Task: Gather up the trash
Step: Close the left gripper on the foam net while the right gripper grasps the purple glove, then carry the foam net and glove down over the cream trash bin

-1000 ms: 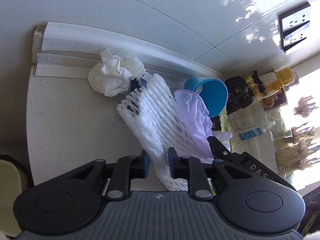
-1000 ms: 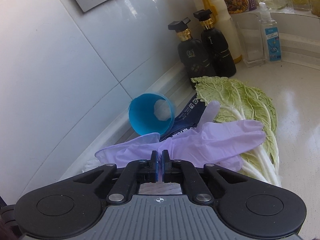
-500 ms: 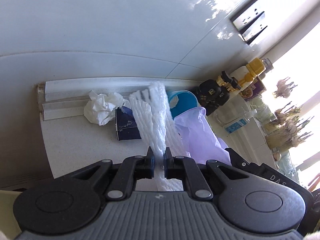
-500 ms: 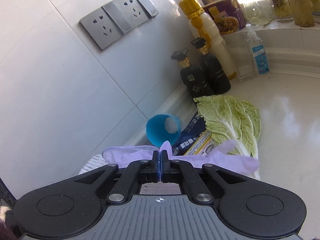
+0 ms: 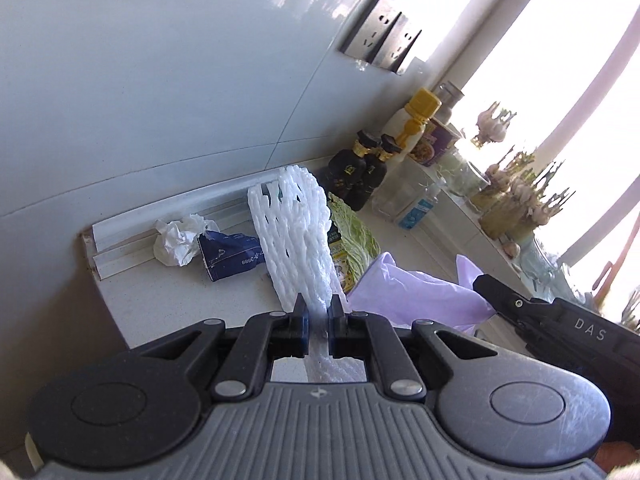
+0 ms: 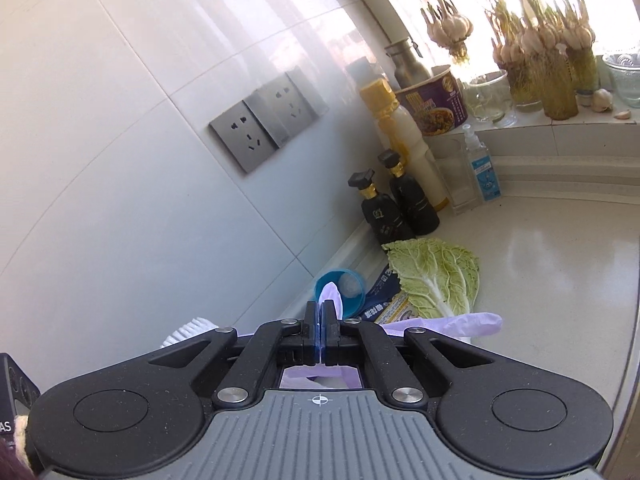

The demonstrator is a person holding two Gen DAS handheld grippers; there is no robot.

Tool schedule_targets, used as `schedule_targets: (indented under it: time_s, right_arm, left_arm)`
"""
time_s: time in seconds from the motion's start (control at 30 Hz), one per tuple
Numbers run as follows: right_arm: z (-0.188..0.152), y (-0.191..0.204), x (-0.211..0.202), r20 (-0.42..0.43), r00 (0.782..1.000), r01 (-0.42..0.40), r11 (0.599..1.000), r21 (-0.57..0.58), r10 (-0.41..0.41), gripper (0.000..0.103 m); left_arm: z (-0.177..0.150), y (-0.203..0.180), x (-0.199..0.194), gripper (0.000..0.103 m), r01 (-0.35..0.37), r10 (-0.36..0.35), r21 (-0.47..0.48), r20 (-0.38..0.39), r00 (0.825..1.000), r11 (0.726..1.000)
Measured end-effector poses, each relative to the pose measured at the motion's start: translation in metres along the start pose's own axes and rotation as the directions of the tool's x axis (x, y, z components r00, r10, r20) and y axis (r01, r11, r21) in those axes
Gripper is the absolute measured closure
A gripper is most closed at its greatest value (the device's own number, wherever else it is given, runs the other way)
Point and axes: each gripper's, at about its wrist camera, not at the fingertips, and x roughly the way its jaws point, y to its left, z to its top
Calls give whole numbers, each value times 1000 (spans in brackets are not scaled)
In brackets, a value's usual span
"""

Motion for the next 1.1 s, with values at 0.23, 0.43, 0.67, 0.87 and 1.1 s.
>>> schedule_targets:
  time_s: [0.23,0.43,0.67,0.87,1.1]
  right_arm:
    - [-24,18,-43,6,1000,-23,1000,-12,23,103]
    - [-55,31,-57,-30,999,-36,999,-4,36,103]
    - [-105,44,-53,-104,993,-60,998,29,63,103]
    - [-165,55,-29,-206,974,-89,995,51,97,103]
    - [-236,67,13,-332,936,-89,992,94,115,103]
  left_arm:
    - [-21,3,-32,96,-11,17,125,-44,999,992]
    - [-37,16,-55,96,-27,41,188,-67,997,982]
    - [-58,52,-69,96,-98,118,216,-80,990,971]
    - [-84,94,-68,96,-187,213,214,-101,972,959]
    - [-113,149,-55,96,-297,329,222,-121,937,929]
